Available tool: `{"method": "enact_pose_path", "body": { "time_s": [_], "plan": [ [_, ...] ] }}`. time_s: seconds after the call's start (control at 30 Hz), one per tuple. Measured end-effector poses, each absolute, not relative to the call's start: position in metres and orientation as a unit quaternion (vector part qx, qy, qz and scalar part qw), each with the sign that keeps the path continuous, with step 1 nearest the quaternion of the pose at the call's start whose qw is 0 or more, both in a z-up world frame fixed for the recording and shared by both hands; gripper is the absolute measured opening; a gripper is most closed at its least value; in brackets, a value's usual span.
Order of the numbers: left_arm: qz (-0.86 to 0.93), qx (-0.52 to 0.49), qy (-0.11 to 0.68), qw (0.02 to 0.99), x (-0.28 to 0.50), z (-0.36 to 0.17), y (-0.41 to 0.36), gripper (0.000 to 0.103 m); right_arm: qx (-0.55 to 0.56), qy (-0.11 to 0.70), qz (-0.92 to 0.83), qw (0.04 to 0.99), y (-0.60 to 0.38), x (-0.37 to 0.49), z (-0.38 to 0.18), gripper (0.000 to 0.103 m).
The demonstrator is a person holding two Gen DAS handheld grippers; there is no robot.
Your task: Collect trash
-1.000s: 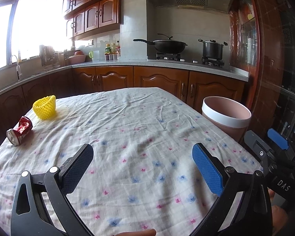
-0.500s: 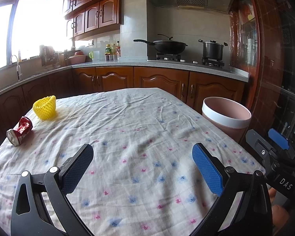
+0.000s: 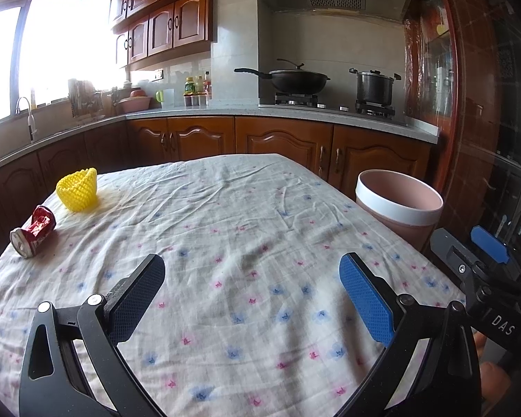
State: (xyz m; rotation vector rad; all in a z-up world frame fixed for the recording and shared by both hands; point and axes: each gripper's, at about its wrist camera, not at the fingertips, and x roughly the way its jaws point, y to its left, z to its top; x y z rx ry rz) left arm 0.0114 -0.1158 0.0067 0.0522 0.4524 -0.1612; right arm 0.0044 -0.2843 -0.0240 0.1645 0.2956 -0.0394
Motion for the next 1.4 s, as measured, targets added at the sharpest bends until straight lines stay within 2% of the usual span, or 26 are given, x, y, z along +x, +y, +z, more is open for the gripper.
{"method": "enact_pose_path", "body": {
  "time_s": [1.4],
  "plan": [
    [-0.088,0.028,0.230,0.969,0.0150,0.0046,-0.1128,0.103,0.084,0.154,-0.016,0.984,-0.2816,0.0070,-0.0230,0.103]
  ]
}}
